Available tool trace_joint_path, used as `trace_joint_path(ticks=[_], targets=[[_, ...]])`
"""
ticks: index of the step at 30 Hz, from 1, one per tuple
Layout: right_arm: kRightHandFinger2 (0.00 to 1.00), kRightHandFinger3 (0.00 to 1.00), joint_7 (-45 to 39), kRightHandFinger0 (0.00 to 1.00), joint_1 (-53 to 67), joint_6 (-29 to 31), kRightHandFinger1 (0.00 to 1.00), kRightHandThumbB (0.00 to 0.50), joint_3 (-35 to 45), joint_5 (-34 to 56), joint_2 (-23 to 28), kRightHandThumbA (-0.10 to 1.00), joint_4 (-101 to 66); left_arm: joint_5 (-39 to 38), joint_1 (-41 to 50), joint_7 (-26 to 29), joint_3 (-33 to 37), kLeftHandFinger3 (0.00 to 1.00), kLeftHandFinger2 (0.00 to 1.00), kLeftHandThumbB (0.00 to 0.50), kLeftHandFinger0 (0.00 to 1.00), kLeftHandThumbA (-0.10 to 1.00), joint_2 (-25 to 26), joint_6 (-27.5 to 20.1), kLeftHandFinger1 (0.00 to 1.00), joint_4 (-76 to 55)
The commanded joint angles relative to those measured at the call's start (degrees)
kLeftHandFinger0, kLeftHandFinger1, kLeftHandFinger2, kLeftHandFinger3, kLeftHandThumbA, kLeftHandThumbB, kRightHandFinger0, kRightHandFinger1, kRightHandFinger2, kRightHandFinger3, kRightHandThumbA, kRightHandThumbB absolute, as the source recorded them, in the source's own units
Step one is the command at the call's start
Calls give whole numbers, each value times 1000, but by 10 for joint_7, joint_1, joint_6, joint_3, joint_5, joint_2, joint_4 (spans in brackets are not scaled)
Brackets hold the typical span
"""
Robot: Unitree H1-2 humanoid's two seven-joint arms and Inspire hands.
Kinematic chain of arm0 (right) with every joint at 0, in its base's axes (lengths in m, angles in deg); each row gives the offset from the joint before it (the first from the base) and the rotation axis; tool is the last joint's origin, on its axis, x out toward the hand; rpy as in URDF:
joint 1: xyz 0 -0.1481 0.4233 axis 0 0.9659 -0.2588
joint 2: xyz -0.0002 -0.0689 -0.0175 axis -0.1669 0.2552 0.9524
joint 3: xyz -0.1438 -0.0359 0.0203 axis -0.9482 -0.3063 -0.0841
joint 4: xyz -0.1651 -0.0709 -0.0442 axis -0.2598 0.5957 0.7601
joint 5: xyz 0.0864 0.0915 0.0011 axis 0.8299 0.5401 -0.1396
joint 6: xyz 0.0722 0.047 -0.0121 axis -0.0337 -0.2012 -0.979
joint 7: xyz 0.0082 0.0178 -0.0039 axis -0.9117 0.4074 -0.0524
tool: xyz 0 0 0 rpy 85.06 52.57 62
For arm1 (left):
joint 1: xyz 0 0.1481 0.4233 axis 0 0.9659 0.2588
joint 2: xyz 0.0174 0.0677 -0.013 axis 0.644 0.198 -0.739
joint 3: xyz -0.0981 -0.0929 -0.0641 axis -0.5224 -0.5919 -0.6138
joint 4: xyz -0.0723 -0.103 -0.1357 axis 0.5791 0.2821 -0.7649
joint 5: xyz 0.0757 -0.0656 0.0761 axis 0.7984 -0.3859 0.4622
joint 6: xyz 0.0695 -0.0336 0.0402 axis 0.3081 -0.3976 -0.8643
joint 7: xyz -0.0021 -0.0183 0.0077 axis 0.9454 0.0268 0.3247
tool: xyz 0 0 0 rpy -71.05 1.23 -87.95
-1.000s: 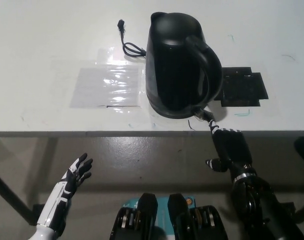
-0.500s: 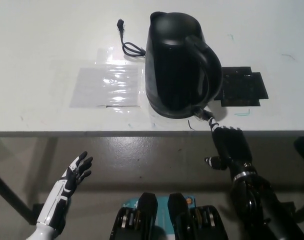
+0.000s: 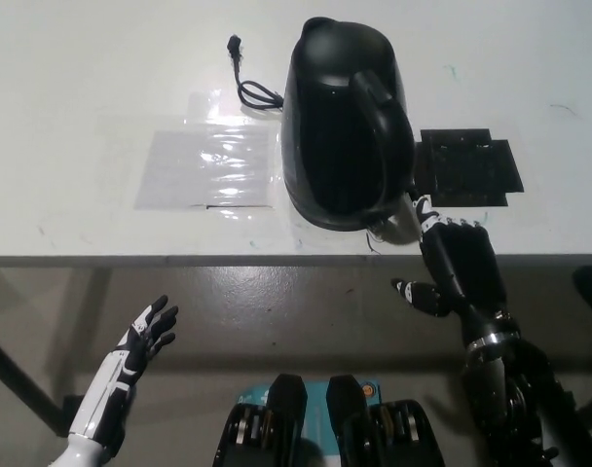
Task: A kettle is kept at the center of the table close to the robot and the robot uses its right index finger to press downwards on the transparent start boiling button
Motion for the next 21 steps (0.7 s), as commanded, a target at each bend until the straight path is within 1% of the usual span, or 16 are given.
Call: trace_joint_path(ticks=[1, 3, 6, 7, 10, 11, 12, 13, 15, 18, 20, 21], targets=[[4, 1000, -13, 0, -9, -2, 0, 152, 3, 3, 2, 1000, -28, 4, -3, -3, 1, 1000, 1000, 325, 1000, 1000, 7, -19, 1000, -10], [0, 1000, -18, 0, -9, -4, 0, 151, 2, 4, 0, 1000, -26, 5, -3, -4, 1, 1000, 1000, 320, 1000, 1000, 9, -28, 1000, -7], [0, 1000, -27, 0, -10, -9, 0, 139, 0, 5, -3, 1000, -21, 4, -5, -4, 1, 1000, 1000, 347, 1000, 1000, 9, -22, 1000, -10], [0, 1000, -27, 0, -10, -9, 0, 139, 1, 7, -4, 1000, -19, 4, -5, -4, 1, 1000, 1000, 347, 1000, 1000, 9, -21, 1000, -11], [0, 1000, -30, 0, -9, -10, 0, 125, -3, 4, -5, 980, -8, 3, -6, -4, 1, 1000, 1000, 337, 1000, 1000, 8, -14, 1000, -15], [0, 1000, -28, 0, -8, -9, 0, 117, -4, 3, -5, 957, -4, 5, -6, -4, 1, 1000, 1000, 335, 1000, 1000, 9, -13, 1000, -16], [0, 1000, -29, 0, -8, -10, 0, 117, -5, 2, -6, 954, -3, 3, -7, -5, 1, 1000, 1000, 337, 1000, 1000, 9, -14, 1000, -15], [0, 1000, -30, 0, -5, -12, 0, 112, -6, 1, -6, 942, -3, 3, -7, -4, 1, 1000, 1000, 348, 1000, 1000, 9, -13, 1000, -15], [0, 1000, -26, 0, 0, -8, 0, 117, -8, 0, -7, 954, -3, 3, -7, -4, 1, 1000, 1000, 355, 1000, 1000, 9, -9, 1000, -17], [4, 1000, -25, 0, 12, -4, 0, 130, -19, -8, -6, 996, -5, 2, -6, -5, 0, 1000, 1000, 346, 1000, 1000, 10, -12, 1000, -16], [0, 1000, -27, 0, 18, -5, 0, 137, -24, -10, -5, 999, -6, 5, -5, -4, 0, 1000, 1000, 346, 1000, 1000, 10, -11, 1000, -16], [0, 1000, -28, 0, 24, -8, 0, 148, -27, -14, -5, 979, -8, 4, -5, -4, 1, 1000, 1000, 345, 1000, 1000, 10, -11, 1000, -16]])
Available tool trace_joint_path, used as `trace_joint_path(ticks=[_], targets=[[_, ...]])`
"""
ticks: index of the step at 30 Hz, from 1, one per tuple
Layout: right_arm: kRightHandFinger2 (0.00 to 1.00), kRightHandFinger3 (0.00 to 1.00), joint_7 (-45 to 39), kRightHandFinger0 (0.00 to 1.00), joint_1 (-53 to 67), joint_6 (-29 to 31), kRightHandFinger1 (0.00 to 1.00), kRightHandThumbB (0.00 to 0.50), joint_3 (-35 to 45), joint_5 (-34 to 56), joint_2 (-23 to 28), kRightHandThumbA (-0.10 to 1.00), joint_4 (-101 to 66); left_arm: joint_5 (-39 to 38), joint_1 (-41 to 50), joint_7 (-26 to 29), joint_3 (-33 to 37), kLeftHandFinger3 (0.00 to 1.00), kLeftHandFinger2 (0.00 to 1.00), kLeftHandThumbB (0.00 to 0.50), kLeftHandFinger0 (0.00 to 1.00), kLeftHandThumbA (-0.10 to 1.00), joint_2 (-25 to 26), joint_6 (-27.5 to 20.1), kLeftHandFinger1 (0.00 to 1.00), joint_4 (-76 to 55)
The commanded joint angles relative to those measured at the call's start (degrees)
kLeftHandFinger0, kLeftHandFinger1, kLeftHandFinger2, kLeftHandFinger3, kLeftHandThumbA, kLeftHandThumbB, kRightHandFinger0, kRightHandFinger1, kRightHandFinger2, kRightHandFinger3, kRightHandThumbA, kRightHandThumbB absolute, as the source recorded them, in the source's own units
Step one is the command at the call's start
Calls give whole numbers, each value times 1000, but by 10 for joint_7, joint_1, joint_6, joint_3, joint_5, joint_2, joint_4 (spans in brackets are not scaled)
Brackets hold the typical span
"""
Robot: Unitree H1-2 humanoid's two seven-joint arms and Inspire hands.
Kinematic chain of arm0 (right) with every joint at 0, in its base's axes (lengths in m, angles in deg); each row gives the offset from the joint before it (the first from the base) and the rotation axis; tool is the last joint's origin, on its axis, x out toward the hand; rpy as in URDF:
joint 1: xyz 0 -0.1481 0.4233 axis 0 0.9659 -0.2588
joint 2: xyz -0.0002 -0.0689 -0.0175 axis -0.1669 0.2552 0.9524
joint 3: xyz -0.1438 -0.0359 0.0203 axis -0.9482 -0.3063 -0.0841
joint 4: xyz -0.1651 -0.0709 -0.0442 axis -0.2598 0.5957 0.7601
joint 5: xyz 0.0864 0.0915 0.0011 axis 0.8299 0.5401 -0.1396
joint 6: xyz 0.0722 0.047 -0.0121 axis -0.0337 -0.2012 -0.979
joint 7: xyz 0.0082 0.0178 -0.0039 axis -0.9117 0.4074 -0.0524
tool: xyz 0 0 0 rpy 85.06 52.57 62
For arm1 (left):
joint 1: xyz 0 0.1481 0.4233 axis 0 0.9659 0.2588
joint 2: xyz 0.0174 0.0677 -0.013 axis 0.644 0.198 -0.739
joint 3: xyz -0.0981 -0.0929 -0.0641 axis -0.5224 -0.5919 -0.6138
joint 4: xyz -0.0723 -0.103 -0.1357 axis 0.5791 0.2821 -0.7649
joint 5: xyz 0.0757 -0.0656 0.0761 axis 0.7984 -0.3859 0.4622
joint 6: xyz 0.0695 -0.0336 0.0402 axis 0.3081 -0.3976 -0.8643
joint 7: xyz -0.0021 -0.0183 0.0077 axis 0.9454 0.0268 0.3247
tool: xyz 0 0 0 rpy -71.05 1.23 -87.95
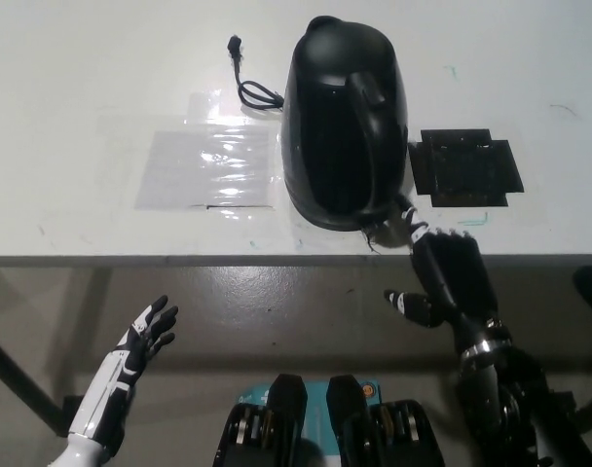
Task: A kettle is kept at the center of the table close to the robot and the robot uses its right index finger to press downwards on the transparent start boiling button
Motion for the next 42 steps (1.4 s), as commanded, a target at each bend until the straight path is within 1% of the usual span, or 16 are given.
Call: trace_joint_path(ticks=[1, 5, 9, 14, 15, 19, 21, 22, 24, 26, 31, 33, 34, 37, 38, 42], targets=[[0, 1000, -9, 0, 15, -4, 0, 148, -14, -13, -1, 973, -14, 0, -5, -6, 1, 1000, 1000, 343, 1000, 1000, 9, -11, 1000, -17], [0, 1000, -12, 0, 26, -2, 0, 137, -21, -18, 2, 926, -20, 1, -6, -6, 1, 1000, 1000, 342, 1000, 1000, 10, -15, 1000, -14], [8, 1000, -24, 0, 35, -10, 0, 147, -30, -24, 2, 925, -31, 2, -6, -5, 1, 1000, 1000, 350, 1000, 1000, 10, -11, 1000, -16], [0, 1000, -40, 0, 36, -17, 0, 151, -36, -25, 0, 944, -33, 3, -7, -6, 2, 1000, 1000, 329, 1000, 1000, 11, -15, 1000, -14], [0, 1000, -39, 0, 35, -16, 0, 156, -36, -24, -1, 943, -31, 1, -7, -6, 1, 1000, 1000, 331, 1000, 1000, 10, -12, 1000, -17], [0, 1000, -35, 0, 27, -15, 0, 166, -39, -32, -2, 1000, -27, 2, -8, -5, 1, 1000, 1000, 344, 1000, 1000, 11, -7, 1000, -19], [0, 1000, -35, 0, 24, -14, 0, 171, -38, -32, -2, 1000, -28, 7, -7, -4, 1, 1000, 1000, 346, 1000, 1000, 12, -8, 1000, -18], [0, 1000, -35, 0, 20, -14, 0, 168, -38, -32, -3, 1000, -29, 7, -8, -4, 1, 1000, 1000, 337, 1000, 1000, 13, -15, 1000, -16], [0, 1000, -34, 0, 17, -10, 0, 151, -36, -31, -3, 1000, -30, 9, -8, -3, 1, 1000, 1000, 340, 1000, 1000, 12, -13, 1000, -17], [0, 1000, -32, 0, 12, -8, 0, 152, -35, -30, -3, 1000, -28, 2, -8, -4, 0, 1000, 1000, 350, 1000, 1000, 10, -11, 1000, -17], [0, 1000, -32, 0, 2, -7, 0, 145, -32, -29, -2, 1000, -21, 9, -7, -3, 1, 1000, 1000, 345, 1000, 1000, 13, -12, 1000, -18], [0, 1000, -34, 0, -2, -10, 0, 133, -31, -29, -3, 986, -18, 8, -8, -3, 1, 1000, 1000, 342, 1000, 1000, 12, -13, 1000, -18], [0, 1000, -34, 0, -5, -10, 0, 133, -31, -28, -3, 979, -16, 6, -8, -5, 1, 1000, 1000, 351, 1000, 1000, 13, -11, 1000, -18], [0, 1000, -31, 0, -14, -9, 0, 132, -29, -25, -1, 953, -2, 7, -10, -3, 1, 1000, 1000, 354, 1000, 1000, 10, -6, 1000, -18], [3, 1000, -33, 0, -17, -11, 0, 130, -28, -24, -1, 946, 1, 7, -10, -3, 1, 1000, 1000, 343, 1000, 1000, 10, -10, 1000, -18], [0, 1000, -24, 0, -27, -10, 0, 141, -27, -24, -3, 951, 24, 2, -10, -6, 1, 1000, 1000, 337, 1000, 1000, 12, -8, 1000, -19]])
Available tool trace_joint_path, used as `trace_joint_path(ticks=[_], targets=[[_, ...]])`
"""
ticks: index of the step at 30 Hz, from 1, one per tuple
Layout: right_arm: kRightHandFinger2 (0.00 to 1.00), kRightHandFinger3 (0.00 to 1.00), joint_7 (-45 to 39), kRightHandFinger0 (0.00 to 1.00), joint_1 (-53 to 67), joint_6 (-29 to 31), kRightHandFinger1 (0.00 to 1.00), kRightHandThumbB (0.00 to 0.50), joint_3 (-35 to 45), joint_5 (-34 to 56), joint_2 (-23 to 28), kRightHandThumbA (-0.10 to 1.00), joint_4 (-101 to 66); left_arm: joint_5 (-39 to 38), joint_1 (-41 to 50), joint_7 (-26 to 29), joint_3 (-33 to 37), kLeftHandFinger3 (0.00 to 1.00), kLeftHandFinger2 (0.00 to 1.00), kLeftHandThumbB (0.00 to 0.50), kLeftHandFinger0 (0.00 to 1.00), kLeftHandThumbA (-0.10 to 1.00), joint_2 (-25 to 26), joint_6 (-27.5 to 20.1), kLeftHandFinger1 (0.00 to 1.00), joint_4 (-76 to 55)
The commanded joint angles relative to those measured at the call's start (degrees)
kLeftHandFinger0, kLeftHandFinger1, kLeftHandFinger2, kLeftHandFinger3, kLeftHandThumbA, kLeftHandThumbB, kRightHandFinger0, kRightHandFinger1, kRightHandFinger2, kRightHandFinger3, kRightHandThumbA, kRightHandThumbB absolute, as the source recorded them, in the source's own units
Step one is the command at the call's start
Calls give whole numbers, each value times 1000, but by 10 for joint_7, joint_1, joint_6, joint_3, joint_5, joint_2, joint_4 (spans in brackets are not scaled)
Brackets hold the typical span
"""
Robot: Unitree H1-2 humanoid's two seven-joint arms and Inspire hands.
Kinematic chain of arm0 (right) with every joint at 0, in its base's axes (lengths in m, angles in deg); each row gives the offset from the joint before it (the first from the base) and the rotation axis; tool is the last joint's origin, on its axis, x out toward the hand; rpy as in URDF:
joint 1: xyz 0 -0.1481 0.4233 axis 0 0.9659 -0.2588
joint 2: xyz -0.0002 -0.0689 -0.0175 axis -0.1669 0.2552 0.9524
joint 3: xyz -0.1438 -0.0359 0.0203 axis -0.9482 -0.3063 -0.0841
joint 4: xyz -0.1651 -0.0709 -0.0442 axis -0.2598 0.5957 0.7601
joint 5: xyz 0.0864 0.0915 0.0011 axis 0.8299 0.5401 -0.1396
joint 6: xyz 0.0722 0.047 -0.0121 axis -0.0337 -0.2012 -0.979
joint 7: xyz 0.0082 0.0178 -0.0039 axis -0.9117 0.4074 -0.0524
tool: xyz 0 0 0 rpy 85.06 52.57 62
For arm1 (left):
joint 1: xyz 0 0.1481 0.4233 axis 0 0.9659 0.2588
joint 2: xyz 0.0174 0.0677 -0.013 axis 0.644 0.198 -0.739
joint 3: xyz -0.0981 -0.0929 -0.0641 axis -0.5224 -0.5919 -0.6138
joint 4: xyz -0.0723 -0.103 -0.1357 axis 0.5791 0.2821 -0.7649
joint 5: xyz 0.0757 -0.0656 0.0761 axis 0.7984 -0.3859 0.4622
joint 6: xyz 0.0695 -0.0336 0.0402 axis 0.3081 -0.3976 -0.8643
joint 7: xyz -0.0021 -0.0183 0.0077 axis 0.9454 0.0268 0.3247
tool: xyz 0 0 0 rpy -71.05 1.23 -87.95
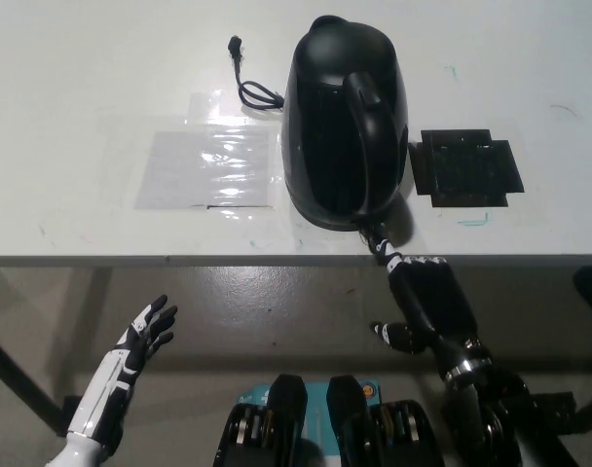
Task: A kettle is kept at the center of the table close to the robot and the robot uses its right index finger to press downwards on the transparent start boiling button
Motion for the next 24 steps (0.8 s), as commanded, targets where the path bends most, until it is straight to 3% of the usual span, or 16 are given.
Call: trace_joint_path(ticks=[1, 13, 24], targets=[[0, 1000, 10, 0, -28, 3, 0, 142, 7, 0, -2, 953, 10, -3, -9, -6, 1, 1000, 1000, 336, 1000, 1000, 8, -8, 1000, -18], [41, 1000, 13, 0, -56, -10, 0, 146, 7, 1, -4, 1000, 75, -2, -9, -6, 1, 1000, 1000, 339, 1000, 1000, 8, -8, 1000, -20], [2, 1000, 27, 0, -62, -2, 0, 144, 3, 6, -7, 984, 101, 0, -10, -6, 1, 1000, 1000, 338, 1000, 1000, 10, -8, 1000, -20]])
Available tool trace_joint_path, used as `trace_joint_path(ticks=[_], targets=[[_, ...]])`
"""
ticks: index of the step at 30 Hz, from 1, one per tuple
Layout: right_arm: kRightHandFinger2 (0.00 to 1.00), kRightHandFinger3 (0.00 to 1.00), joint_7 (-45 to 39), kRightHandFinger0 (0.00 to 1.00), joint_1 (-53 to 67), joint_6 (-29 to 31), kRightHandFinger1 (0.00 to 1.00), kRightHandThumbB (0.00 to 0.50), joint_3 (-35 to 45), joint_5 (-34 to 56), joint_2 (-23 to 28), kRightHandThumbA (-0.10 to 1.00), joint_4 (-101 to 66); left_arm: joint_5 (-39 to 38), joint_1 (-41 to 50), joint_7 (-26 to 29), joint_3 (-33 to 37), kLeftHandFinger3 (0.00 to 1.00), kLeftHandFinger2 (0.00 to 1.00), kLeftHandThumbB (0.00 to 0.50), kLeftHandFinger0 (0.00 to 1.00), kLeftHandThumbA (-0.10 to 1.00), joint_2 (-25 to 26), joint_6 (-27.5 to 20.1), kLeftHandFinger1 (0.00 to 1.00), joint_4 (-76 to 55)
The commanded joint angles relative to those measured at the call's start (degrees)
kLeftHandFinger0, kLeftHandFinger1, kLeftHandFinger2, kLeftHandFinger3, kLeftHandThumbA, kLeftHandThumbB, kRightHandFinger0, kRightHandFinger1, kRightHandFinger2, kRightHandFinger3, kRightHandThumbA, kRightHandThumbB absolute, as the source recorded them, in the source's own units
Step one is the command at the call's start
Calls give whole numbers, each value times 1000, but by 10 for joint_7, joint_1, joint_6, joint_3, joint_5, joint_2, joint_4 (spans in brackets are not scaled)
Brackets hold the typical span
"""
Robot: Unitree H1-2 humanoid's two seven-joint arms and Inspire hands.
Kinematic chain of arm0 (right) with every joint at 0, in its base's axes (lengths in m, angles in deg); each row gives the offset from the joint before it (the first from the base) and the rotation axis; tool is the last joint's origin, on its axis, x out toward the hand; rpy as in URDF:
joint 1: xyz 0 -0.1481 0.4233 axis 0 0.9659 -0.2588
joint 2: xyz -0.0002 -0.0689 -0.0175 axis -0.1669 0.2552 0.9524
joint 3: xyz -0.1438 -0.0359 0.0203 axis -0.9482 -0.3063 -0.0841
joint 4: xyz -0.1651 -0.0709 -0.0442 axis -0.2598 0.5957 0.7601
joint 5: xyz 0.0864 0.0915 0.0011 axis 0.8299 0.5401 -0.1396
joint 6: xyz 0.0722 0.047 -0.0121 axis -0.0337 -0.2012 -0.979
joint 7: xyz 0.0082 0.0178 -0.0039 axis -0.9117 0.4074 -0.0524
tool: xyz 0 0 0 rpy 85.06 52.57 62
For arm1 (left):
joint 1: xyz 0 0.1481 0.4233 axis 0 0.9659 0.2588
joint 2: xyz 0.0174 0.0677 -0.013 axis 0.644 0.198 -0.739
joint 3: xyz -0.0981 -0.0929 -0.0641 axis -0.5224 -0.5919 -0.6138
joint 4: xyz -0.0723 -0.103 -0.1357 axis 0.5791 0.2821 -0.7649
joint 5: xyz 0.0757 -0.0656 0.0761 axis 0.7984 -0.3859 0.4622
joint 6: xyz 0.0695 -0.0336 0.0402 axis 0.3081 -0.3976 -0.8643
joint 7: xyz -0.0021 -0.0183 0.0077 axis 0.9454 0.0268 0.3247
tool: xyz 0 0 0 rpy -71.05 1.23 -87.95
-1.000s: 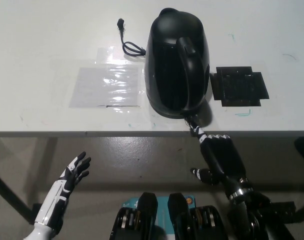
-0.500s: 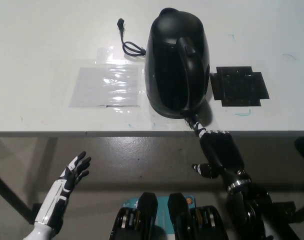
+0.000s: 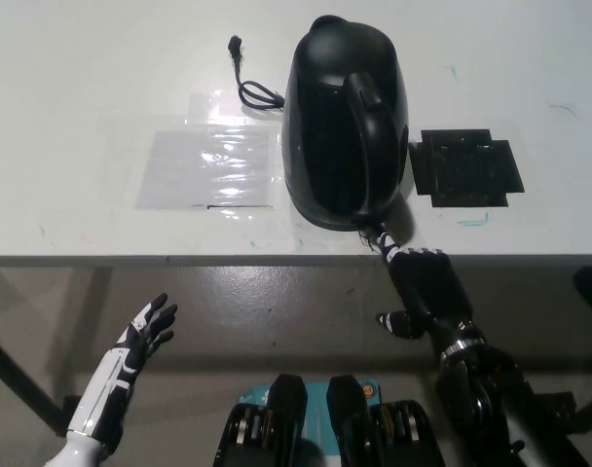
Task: A kettle is kept at the center of the table close to the robot and the robot uses its right index finger to press downwards on the transparent start boiling button
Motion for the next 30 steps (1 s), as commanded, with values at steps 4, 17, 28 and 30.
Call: trace_joint_path(ticks=[4, 17, 28, 30], targets=[[0, 1000, 9, 0, -17, 6, 0, 144, -2, 4, -3, 971, -2, -1, -9, -6, 2, 1000, 1000, 343, 1000, 1000, 8, -2, 1000, -20], [0, 1000, 11, 0, 29, 24, 0, 147, -2, 4, 13, 1000, -106, 1, -8, -6, 1, 1000, 1000, 326, 1000, 1000, 11, -15, 1000, -13], [1000, 1000, -6, 1000, 136, 87, 1000, 253, 23, 85, 25, 1000, -351, 2, -7, -4, 2, 1000, 1000, 337, 1000, 1000, 9, -12, 1000, -12], [1000, 1000, -7, 1000, 150, 98, 1000, 254, 29, 106, 26, 1000, -359, 4, -8, -5, 1, 1000, 1000, 351, 1000, 1000, 11, -3, 1000, -15]])
